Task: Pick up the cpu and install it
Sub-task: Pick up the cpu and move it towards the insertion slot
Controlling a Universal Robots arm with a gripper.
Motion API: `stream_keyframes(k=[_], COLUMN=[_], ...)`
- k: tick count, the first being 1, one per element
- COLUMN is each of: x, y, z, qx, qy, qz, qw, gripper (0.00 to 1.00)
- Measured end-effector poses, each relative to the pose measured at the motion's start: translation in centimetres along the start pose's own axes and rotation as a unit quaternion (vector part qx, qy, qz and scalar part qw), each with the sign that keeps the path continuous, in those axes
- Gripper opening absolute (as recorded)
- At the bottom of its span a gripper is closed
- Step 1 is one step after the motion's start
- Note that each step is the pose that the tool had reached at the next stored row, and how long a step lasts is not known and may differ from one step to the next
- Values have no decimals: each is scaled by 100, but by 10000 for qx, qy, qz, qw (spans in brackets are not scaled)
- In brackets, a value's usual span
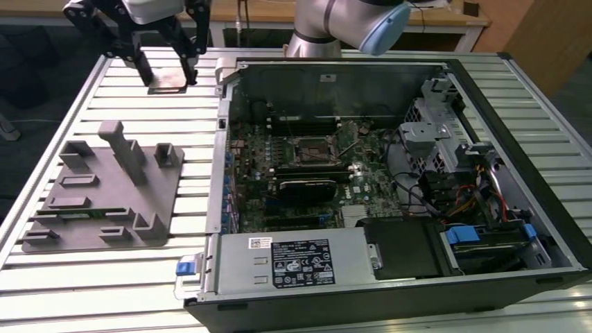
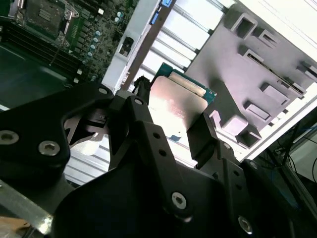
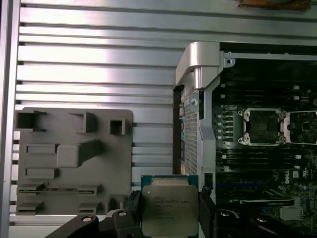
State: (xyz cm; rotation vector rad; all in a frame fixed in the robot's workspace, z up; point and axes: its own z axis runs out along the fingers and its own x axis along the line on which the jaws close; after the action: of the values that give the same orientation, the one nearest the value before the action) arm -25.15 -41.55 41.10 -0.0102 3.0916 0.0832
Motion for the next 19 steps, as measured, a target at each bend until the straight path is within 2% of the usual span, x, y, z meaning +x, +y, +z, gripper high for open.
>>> stream_keyframes(k=[19], x=[-419], y=[-3], z=[20], qx=[0], qy=[0], qz=[0], qw=[10000], gripper=[55])
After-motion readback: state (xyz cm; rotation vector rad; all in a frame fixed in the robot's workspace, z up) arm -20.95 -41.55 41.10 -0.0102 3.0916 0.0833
